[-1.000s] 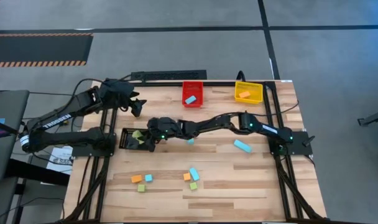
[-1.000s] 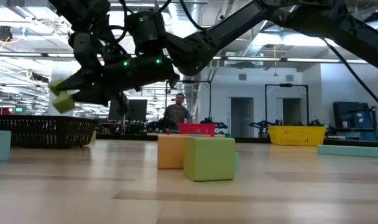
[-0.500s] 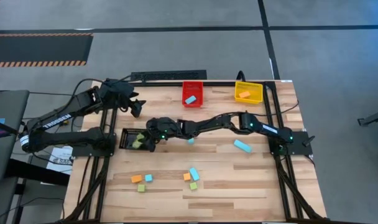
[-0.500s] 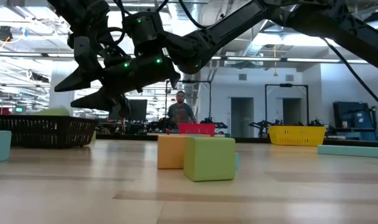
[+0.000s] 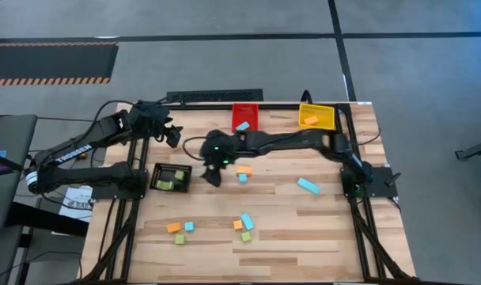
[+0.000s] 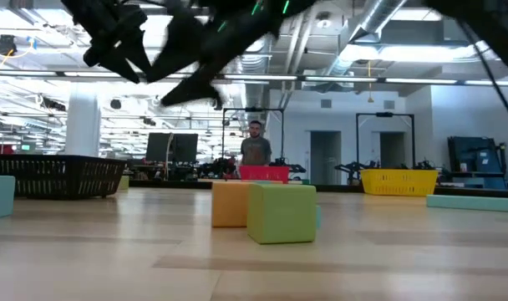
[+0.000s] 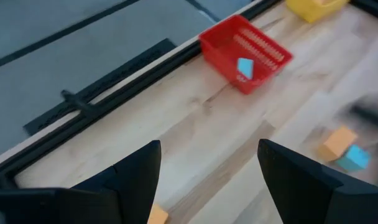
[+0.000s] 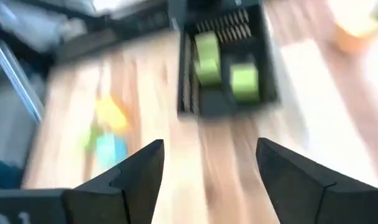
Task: Sort & place blocks by color
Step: Put the yellow block into the yellow bin
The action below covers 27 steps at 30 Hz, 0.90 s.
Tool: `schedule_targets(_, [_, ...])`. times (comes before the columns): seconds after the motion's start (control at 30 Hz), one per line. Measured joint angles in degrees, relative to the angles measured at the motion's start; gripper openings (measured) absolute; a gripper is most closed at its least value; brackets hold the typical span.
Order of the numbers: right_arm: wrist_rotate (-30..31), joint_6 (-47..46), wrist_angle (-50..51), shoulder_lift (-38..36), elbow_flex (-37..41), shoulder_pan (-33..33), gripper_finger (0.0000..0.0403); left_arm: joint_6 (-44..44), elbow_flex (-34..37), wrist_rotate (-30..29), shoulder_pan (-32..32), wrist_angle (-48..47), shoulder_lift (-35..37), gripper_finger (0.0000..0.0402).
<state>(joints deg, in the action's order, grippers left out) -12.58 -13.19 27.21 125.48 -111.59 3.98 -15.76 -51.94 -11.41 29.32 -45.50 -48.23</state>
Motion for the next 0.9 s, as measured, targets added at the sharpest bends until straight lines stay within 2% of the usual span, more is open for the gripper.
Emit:
schedule_targets(0.17, [12.41,6.53,24.46,-7.87,-0.02,-1.92,0.0276,-4.22,0.00,-1.78,1.62,-4.78,-4.62,0.0254])
schedule_targets(0.27, [14.10,6.60,33.95,-11.34,0.08,-2.26,0.0276,-3.35,0.08,-1.68,4.29,-7.79,-11.70,0.0254])
schedule_targets(0.4, [14.26,5.03,41.65,-15.95,2.37,-2.56,0.0276,-2.59,0.09,2.63,8.90,-8.12,-21.60,0.0254])
schedule_targets(0.57, [15.29,2.13,42.00,-26.07,14.43,-2.88,0.0276,-7.30,0.09,12.25,14.16,-9.76,-30.17,0.0254])
schedule_targets(0.63, [16.67,0.70,39.27,-31.41,21.06,-2.77,0.0276,-8.75,0.10,11.73,14.93,-10.00,-31.07,0.0254])
schedule_targets(0.77, [17.04,-1.74,29.65,-41.75,34.16,-2.34,0.0276,-13.79,0.09,6.47,15.22,-10.07,-31.18,0.0254])
schedule_targets(0.9, [17.01,-3.71,21.69,-50.73,44.77,-1.83,0.0276,-20.37,1.59,7.05,15.20,-8.33,-31.27,0.0254])
